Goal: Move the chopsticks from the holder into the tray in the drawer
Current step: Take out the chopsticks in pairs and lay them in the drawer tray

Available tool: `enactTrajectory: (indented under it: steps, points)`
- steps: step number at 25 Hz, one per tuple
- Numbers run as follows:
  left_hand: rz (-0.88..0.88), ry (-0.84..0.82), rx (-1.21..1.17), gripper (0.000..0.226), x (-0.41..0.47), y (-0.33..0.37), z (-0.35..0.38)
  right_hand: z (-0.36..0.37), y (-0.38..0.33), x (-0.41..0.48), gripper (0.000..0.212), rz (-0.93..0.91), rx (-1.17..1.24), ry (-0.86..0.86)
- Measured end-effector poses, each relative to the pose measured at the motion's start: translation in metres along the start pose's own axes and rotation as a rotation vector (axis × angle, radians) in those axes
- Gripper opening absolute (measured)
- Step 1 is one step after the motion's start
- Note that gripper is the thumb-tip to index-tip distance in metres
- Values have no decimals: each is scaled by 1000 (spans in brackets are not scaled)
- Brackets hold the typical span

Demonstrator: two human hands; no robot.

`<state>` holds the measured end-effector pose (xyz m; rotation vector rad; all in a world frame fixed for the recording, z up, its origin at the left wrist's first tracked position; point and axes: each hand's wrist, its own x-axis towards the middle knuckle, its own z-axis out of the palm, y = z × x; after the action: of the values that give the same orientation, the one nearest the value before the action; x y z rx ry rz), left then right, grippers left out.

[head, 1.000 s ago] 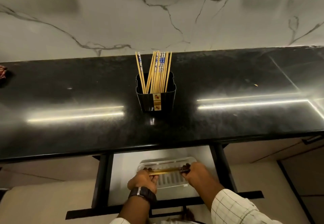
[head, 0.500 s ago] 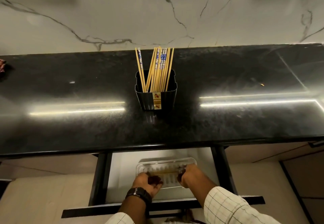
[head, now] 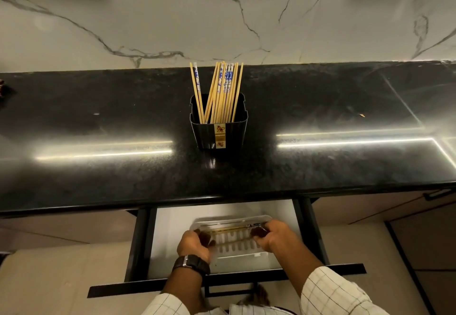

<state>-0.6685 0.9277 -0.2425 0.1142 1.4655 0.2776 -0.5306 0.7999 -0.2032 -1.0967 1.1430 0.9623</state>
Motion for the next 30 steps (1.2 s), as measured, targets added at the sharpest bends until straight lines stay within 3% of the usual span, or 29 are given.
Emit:
enactTrajectory:
  steps: [2,5,8,12,14,18,21,26,30]
  points:
    - [128,39,-113,20,-12,5,2,-2,-3,-17,25,-145,5,-59]
    - [439,32,-214,45,-47,30,14,9,-13,-60,19,-579,-49,-8]
    - [691,-108,-304,49,-87,55,27,34,-26,-117,32,-997,-34,-110]
    - [917,-403,-244,48,-132,76,47,87,-51,-154,19,-1249,-108,-252]
    - [991,-536,-148,45,-148,87,66,124,-70,-155,13,-1279,-222,-247]
    - [916,-746,10,45,-172,109,109,191,-112,-142,62,-1138,-489,-254]
    - [833,-811,45,48,-182,126,133,224,-139,-134,76,-1040,-582,-333]
    - [855,-775,227,51,-174,137,153,246,-165,-128,30,-1109,-758,-342]
    - [861,-742,306,60,-158,133,151,246,-172,-123,16,-1198,-878,-253]
